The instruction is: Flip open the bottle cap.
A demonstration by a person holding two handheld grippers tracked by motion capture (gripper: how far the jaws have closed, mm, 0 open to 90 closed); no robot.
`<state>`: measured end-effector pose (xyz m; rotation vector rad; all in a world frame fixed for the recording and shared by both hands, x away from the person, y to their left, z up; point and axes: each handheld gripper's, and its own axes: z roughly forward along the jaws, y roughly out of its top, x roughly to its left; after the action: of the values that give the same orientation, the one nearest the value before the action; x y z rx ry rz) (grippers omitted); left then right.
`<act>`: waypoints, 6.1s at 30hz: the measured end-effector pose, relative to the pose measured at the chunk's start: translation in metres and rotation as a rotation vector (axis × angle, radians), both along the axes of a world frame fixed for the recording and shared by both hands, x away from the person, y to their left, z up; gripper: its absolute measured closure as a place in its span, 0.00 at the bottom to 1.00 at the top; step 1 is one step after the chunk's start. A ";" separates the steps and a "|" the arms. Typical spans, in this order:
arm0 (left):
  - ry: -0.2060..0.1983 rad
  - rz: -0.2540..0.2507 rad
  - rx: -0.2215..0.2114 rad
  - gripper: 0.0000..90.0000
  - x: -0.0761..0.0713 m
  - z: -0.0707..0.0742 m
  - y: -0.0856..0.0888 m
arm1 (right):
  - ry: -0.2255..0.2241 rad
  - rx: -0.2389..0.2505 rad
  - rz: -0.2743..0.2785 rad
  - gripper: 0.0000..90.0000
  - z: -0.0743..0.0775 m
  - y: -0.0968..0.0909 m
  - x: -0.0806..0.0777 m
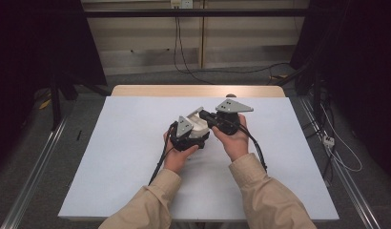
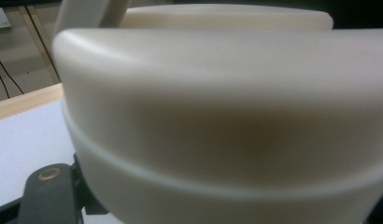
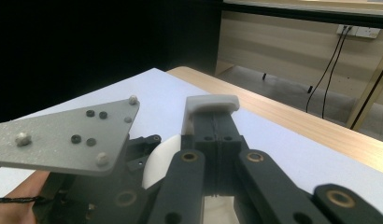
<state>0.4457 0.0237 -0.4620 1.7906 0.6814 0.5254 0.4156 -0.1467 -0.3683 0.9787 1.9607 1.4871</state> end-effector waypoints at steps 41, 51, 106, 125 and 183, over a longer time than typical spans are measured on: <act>0.006 0.000 0.003 0.21 0.001 0.000 0.000 | -0.021 -0.029 0.012 1.00 0.005 0.018 0.021; 0.007 -0.002 0.005 0.21 0.001 0.000 0.001 | -0.027 -0.029 0.014 1.00 0.005 0.022 0.025; 0.010 -0.002 0.016 0.21 0.003 0.000 0.000 | -0.019 -0.047 0.032 1.00 -0.004 0.033 0.038; 0.025 -0.002 0.005 0.21 0.003 0.000 0.000 | -0.003 -0.050 0.029 1.00 -0.010 0.032 0.043; 0.032 -0.001 0.009 0.21 0.004 0.000 0.000 | 0.035 -0.049 0.056 1.00 -0.016 0.039 0.053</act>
<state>0.4494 0.0233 -0.4619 1.8113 0.7017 0.5009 0.4682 -0.1081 -0.3846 0.9420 2.0545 1.4536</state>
